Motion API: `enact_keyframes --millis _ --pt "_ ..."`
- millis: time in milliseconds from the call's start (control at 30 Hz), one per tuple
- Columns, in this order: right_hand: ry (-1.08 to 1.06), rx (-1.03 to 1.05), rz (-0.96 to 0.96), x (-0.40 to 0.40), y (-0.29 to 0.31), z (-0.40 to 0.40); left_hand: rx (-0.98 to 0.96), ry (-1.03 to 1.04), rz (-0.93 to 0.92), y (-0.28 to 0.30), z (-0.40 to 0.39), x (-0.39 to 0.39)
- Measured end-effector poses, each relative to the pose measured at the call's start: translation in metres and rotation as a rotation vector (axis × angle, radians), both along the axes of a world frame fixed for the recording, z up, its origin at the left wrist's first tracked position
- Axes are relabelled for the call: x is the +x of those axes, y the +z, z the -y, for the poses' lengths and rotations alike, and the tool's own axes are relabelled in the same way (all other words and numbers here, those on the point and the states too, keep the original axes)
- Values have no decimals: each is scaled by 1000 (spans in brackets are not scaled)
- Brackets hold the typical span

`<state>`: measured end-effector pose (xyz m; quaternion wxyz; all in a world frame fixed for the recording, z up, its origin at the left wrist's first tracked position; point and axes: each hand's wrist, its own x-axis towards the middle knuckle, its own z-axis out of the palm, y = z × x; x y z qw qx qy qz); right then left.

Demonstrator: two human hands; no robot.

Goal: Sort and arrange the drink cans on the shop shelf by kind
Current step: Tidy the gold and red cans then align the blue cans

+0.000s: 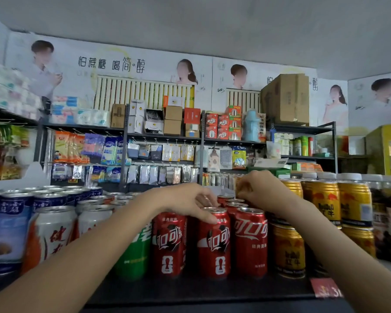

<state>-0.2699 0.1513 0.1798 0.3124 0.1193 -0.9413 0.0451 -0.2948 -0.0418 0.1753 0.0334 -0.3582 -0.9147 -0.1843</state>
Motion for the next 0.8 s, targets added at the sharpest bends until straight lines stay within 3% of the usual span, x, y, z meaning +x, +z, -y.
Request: enact_keyframes --millis 133,333,467,800 --pt "-18 89 128 -44 20 16 40 55 -144 22 -1 -22" --pt "-113 171 308 -97 25 25 -242 76 -155 32 -23 -68" --pt "-159 154 288 -112 17 22 -372 127 -166 30 -33 -85" --pt "-16 90 266 -109 8 18 -358 169 -188 22 -31 -93"
